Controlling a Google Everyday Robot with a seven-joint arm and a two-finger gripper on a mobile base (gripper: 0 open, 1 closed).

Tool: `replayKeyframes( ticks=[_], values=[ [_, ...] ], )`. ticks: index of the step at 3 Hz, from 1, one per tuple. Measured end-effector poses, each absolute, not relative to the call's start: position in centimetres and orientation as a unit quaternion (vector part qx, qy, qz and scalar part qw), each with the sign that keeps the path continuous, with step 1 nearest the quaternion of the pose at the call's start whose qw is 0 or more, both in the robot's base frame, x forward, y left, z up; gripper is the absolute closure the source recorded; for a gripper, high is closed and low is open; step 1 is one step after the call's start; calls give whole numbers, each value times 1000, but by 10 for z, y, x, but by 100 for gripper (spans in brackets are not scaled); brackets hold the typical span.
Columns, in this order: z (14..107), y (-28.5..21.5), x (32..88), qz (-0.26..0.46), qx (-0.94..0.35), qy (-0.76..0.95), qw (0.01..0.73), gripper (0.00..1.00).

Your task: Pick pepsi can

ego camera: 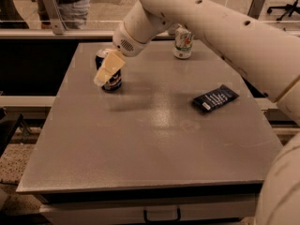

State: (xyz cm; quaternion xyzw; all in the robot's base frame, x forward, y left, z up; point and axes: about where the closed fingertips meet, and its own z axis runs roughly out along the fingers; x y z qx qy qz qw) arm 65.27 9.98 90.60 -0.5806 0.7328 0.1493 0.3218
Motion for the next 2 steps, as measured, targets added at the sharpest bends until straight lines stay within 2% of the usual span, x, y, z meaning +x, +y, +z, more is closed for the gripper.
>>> replayKeyframes(
  ticks=[2],
  values=[
    [906, 114, 649, 172, -589, 726, 310, 41]
  ],
)
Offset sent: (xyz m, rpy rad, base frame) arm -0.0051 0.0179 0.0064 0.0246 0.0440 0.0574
